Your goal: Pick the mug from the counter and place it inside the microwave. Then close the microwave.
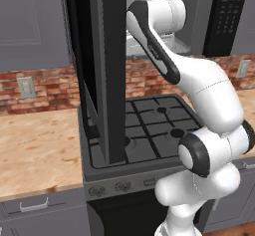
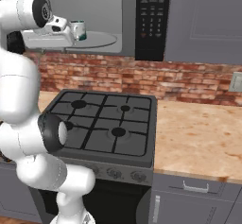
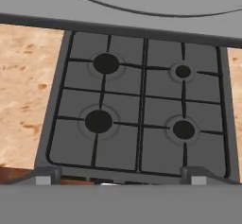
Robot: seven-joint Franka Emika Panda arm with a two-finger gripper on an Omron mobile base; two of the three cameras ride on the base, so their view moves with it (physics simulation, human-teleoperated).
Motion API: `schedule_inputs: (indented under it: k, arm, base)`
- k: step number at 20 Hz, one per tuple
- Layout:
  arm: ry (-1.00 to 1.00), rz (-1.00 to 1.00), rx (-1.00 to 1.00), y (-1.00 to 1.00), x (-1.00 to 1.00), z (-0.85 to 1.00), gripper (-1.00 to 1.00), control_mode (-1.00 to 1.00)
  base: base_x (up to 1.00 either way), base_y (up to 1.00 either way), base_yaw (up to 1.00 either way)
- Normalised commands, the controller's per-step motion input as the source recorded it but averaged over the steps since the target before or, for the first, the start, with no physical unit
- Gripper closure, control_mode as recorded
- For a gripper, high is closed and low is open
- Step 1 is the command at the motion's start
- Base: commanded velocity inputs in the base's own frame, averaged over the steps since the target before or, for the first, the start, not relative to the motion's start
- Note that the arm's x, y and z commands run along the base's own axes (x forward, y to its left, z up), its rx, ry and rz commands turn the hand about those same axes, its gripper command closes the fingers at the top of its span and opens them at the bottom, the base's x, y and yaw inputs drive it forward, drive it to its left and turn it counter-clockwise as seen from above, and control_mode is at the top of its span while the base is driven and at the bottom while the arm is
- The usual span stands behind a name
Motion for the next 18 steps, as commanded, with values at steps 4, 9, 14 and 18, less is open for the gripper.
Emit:
schedule_inputs:
  k: [4,9,14,18]
  arm:
    - [-0.27,0.00,-0.01,0.00,-0.81,-0.04,-1.00,-1.00]
    - [-0.23,0.00,0.00,-0.05,-0.61,0.19,-1.00,-1.00]
    - [-0.12,0.00,0.00,-0.11,-0.64,0.26,-1.00,-1.00]
    - [-0.03,0.00,0.00,-0.14,-0.58,0.38,-1.00,-1.00]
  base:
    - [0.00,0.00,0.00]
    - [0.00,0.00,0.00]
    - [0.00,0.00,0.00]
    - [0.00,0.00,0.00]
